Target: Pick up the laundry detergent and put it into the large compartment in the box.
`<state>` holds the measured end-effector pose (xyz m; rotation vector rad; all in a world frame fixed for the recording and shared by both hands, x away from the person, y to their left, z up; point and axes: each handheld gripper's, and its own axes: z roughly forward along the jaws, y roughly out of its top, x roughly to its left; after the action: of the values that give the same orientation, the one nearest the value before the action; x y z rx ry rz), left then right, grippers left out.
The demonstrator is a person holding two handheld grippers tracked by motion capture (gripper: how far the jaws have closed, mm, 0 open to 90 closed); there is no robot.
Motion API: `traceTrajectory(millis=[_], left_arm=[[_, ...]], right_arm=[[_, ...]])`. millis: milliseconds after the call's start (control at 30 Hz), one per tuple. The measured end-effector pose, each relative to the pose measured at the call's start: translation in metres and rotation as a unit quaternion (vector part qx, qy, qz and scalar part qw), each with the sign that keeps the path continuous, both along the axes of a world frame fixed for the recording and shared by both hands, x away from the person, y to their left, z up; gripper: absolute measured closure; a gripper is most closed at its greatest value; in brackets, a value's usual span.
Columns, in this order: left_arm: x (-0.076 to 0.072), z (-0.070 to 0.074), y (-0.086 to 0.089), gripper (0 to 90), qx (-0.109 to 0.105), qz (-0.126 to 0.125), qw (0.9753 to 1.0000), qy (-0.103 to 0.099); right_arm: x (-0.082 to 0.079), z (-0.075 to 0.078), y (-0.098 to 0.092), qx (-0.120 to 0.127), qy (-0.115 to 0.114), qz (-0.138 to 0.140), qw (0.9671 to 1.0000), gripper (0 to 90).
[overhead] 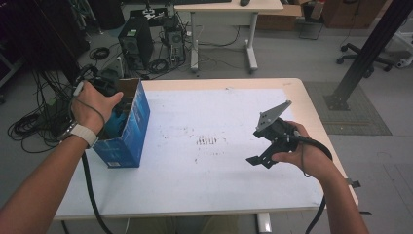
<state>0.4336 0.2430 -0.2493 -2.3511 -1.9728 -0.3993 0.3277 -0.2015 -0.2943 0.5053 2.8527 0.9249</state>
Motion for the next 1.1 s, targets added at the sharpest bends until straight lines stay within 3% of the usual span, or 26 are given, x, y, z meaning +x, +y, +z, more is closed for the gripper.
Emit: traceTrajectory(millis=[567,1100], left_arm=[[0.000,-0.023,-0.002,38.1,0.008,-0.001,0.9999,0.013],[0.001,-0.024,0.004,37.8,-0.004,-0.001,1.0000,0.008]], right_arm=[[-0.001,-0.002,-0.004,0.001,0.002,-0.005,1.0000,8.9],[-0.001,-0.004,-0.003,0.003,0.004,-0.004,1.0000,8.9]])
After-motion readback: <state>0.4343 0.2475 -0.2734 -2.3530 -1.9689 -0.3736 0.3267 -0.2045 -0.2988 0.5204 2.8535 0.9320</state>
